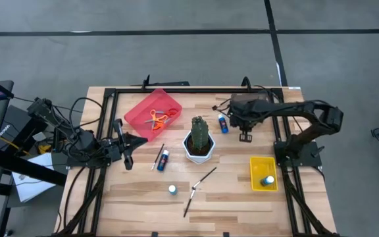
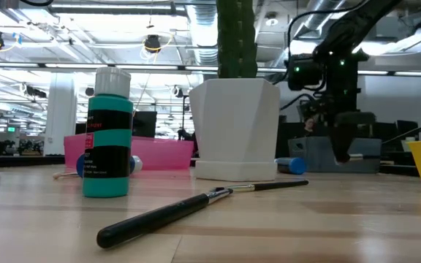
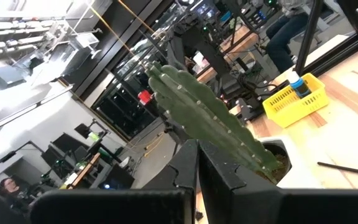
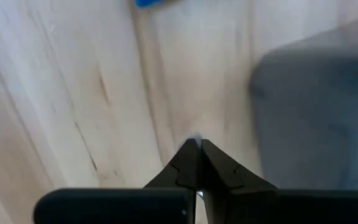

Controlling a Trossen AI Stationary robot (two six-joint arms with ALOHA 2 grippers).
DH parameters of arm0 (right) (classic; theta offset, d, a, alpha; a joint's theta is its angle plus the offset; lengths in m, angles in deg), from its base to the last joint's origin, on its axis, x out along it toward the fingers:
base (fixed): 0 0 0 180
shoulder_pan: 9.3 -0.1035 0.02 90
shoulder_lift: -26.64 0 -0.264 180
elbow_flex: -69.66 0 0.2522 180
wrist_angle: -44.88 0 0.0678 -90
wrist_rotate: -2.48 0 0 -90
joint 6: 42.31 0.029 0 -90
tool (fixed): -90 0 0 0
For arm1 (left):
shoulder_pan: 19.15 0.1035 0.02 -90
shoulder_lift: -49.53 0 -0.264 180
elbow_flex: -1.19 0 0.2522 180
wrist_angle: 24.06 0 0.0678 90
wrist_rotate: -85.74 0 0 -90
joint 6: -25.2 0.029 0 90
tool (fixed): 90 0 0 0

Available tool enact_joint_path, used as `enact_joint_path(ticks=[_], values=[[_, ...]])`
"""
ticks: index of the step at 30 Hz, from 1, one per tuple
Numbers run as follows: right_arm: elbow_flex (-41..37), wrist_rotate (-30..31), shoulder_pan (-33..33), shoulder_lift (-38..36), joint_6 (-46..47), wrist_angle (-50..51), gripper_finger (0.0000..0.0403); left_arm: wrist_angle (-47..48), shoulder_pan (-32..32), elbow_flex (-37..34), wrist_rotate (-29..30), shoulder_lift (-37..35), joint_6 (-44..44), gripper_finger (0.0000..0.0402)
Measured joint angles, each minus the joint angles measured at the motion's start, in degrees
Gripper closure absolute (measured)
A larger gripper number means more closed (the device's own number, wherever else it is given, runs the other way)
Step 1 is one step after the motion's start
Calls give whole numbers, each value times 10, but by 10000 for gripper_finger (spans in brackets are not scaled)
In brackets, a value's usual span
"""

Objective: Pick & Place Paint Supplies
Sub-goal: Put the powder brush into the black bin

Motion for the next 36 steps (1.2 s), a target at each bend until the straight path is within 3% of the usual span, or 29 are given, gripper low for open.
enact_joint_path(ticks=[9, 22, 28, 36], values=[[0, -3, 2, -71, 22, -53, 402, 0, 0, 0, -43, 0, 0, 395], [2, -2, 60, -3, 22, -168, 403, 0, 0, 0, -43, 0, 0, 395], [19, -17, 64, -13, 31, -120, 403, 0, 0, 0, -43, 0, 0, 395], [38, -78, 48, -100, 79, -113, 403, 0, 0, 0, -43, 0, 0, 395]])
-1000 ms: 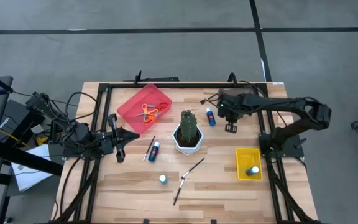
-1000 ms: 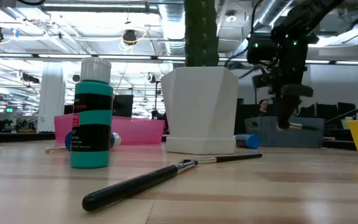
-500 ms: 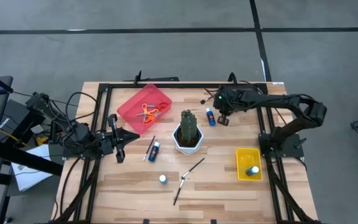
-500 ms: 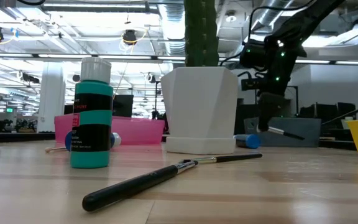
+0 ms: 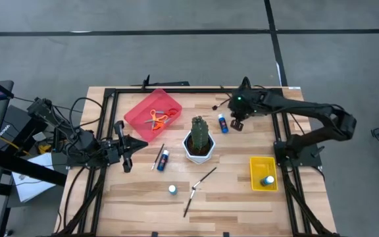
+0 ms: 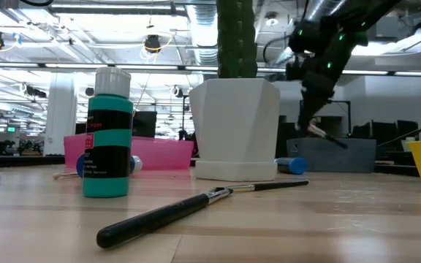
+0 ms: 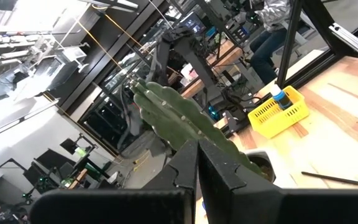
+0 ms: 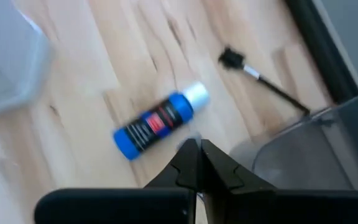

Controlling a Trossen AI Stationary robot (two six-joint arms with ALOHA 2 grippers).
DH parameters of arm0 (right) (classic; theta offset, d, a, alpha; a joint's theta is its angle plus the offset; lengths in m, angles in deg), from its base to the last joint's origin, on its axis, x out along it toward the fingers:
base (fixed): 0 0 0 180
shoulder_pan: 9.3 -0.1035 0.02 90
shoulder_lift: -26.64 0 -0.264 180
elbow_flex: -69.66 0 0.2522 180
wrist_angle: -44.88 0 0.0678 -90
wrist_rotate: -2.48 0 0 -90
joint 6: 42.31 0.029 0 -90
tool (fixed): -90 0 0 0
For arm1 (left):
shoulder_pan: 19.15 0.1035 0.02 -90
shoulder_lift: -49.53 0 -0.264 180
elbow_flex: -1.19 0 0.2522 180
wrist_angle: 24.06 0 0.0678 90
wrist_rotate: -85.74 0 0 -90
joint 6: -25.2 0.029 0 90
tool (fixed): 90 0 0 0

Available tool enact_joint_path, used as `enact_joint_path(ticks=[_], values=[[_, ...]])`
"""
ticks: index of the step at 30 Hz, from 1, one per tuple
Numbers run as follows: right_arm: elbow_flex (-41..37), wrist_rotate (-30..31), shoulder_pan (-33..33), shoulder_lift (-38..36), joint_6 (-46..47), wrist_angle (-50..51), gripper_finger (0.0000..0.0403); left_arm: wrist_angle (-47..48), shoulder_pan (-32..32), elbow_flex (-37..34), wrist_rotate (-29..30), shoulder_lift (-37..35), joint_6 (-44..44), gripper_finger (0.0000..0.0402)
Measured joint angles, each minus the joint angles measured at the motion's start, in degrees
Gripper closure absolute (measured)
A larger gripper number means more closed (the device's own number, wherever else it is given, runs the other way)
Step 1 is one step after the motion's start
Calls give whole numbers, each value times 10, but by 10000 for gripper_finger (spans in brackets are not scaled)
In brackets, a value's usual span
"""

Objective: Pick & Place Paint Supplies
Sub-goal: Put the powder brush into the black bin

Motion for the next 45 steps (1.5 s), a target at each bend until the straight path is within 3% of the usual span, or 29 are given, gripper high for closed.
enact_joint_path(ticks=[12, 20, 28, 45], values=[[2, 1, 15, -137, 33, -24, 403, 0, 0, 0, 0, 0, -1, 395], [2, 17, 48, -161, -5, -58, 403, 0, 0, 0, 0, 0, -1, 395], [2, 34, 84, -125, -32, -61, 403, 0, 0, 0, 0, 0, -2, 395], [2, 63, 140, 23, -63, -63, 403, 0, 0, 0, 0, 0, -2, 395]])
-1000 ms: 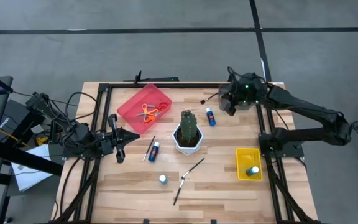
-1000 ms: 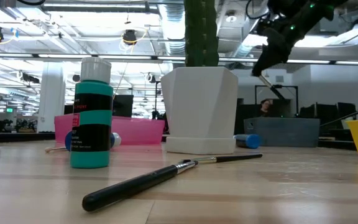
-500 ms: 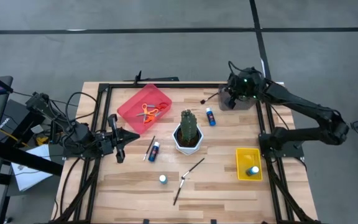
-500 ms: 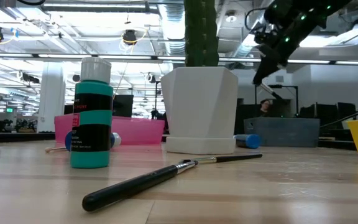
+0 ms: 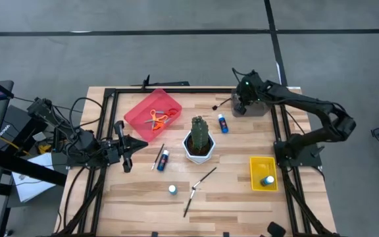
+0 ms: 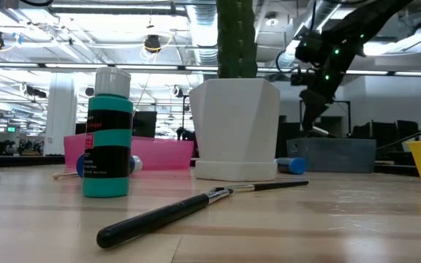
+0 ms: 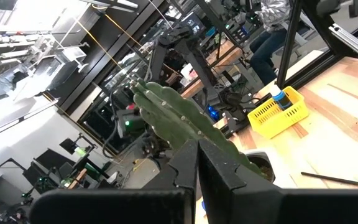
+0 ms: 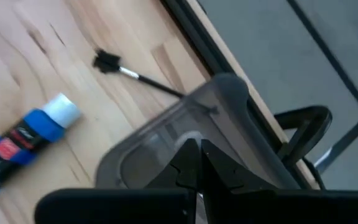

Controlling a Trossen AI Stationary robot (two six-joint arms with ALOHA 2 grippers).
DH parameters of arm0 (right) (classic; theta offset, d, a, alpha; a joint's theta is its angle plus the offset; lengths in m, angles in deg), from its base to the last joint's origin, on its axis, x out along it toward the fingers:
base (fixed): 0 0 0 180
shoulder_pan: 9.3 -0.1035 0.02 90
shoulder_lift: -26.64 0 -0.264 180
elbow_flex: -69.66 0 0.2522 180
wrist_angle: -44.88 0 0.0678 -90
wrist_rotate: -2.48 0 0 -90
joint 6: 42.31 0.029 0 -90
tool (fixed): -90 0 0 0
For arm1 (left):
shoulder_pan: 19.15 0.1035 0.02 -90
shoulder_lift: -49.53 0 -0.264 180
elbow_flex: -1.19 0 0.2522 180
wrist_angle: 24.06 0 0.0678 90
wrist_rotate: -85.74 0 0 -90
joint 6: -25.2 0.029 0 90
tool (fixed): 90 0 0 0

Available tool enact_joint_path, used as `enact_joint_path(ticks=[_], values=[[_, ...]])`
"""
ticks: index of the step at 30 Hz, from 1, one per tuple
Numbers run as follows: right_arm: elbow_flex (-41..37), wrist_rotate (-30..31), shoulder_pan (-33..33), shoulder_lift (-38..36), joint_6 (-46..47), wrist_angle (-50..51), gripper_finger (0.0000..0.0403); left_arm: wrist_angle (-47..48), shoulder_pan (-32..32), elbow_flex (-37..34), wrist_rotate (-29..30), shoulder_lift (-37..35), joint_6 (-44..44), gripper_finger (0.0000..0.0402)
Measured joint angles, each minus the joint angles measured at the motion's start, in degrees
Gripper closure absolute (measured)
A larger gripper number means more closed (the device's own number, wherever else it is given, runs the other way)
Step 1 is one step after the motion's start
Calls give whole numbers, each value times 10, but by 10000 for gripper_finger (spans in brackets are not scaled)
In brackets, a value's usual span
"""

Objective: Pick & Place Paint Supplies
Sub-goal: Put the powder brush into the black bin

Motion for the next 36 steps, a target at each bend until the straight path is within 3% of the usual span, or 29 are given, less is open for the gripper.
enact_joint_path(ticks=[9, 27, 36], values=[[0, 0, 27, 44, -9, 9, 403, 0, 0, 0, 0, 0, 0, 395], [0, -2, 27, 45, -9, 16, 402, 0, 0, 0, 0, 0, 0, 395], [0, -32, 31, 45, -9, 21, 344, 0, 0, 0, 0, 0, 0, 395]])
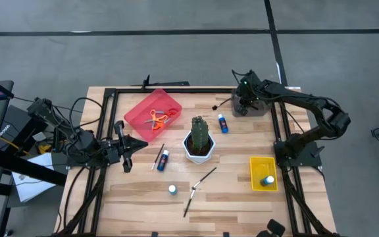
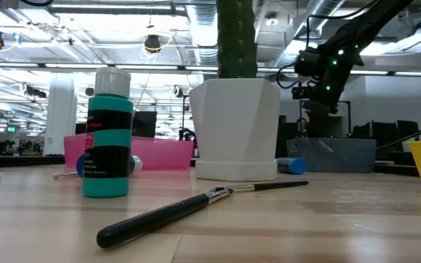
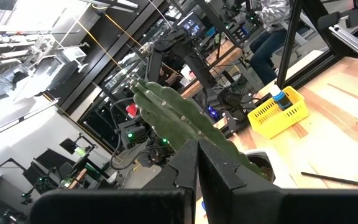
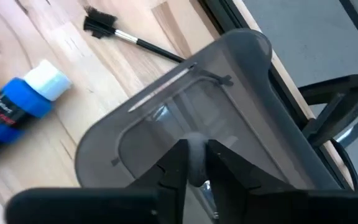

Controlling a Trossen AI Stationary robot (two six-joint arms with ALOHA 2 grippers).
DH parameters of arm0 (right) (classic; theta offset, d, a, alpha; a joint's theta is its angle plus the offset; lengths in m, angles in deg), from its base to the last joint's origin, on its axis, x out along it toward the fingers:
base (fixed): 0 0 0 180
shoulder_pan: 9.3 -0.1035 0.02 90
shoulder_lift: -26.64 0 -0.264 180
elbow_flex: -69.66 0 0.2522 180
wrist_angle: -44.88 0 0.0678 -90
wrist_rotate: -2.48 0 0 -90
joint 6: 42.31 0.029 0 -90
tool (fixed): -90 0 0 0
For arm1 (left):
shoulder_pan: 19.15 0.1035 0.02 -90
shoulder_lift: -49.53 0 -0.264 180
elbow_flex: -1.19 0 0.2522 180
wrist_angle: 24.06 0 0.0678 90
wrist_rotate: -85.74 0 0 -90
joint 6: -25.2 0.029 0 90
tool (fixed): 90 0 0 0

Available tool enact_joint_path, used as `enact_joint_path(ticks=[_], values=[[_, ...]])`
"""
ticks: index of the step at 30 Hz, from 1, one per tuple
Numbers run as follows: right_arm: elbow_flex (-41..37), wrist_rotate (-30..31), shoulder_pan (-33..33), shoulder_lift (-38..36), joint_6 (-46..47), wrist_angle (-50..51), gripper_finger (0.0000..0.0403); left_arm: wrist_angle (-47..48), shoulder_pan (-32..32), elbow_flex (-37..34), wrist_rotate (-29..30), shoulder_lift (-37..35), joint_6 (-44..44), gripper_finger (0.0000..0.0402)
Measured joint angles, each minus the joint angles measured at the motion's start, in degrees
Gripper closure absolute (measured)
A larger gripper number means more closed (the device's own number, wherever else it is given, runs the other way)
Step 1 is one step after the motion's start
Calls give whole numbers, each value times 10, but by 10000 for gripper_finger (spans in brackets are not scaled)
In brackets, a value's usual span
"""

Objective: Pick & Place Paint Supplies
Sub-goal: Put the powder brush into the black bin

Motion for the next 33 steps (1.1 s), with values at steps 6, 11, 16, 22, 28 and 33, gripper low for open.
enact_joint_path(ticks=[6, 11, 16, 22, 28, 33], values=[[0, 0, 0, 0, 3, -6, 311, 0, 0, 0, 0, 0, 0, 395], [0, 1, 0, 0, 14, -47, 307, 0, 0, 0, 0, 0, 1, 395], [0, 2, 1, 0, 22, -76, 327, 0, 0, 0, 0, 0, 1, 395], [0, 0, 17, 18, 25, -75, 390, 0, 0, 0, 0, 0, 2, 395], [10, 0, 35, 85, 26, -97, 401, 0, 0, 0, 0, 0, 2, 395], [51, -7, 42, 148, 26, -104, 402, 0, 0, 0, 0, 0, 2, 395]])
